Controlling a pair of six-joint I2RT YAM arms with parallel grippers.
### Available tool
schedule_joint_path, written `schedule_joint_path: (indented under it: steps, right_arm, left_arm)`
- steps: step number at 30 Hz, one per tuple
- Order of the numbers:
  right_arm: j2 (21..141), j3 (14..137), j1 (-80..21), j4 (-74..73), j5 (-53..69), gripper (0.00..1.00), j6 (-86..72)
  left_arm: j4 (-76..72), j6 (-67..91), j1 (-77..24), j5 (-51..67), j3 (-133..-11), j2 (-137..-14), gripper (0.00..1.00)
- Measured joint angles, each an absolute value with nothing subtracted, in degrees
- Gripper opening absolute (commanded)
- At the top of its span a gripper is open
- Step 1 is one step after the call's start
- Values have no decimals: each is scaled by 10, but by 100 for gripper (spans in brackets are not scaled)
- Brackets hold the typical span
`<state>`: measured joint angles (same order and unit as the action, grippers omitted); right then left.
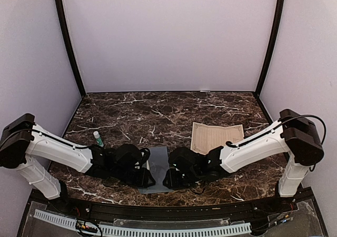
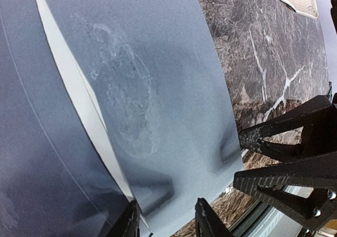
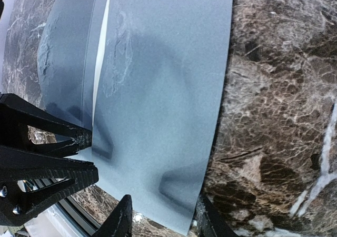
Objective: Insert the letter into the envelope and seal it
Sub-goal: Place the letter in the envelope.
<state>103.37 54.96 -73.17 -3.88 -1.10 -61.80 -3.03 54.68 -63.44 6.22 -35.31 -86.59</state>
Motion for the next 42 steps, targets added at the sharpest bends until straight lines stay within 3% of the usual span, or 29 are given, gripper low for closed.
schedule_joint_path:
  steps: [9,16,21,31,42]
  right_arm:
    - [1034,552,-732,-41,-11,38,-617]
    - [1030,552,-731,-49,-26,44,-613]
    - [1015,552,-721,-77,-42,47,-603]
    - [1009,554,-667,-78,-41,48,-573]
    - [1054,596,-644,-74,-22,48,-547]
  left_arm:
    - [-32,547,-634,63,-352,-866,35]
    - [-1,541,-632,32,-352,-834,51]
    - [18,529,-612,22,-354,-801,56]
    - [4,486,-522,47,-376,-828,56]
    - [-23,454,-506,71,-416,-915,54]
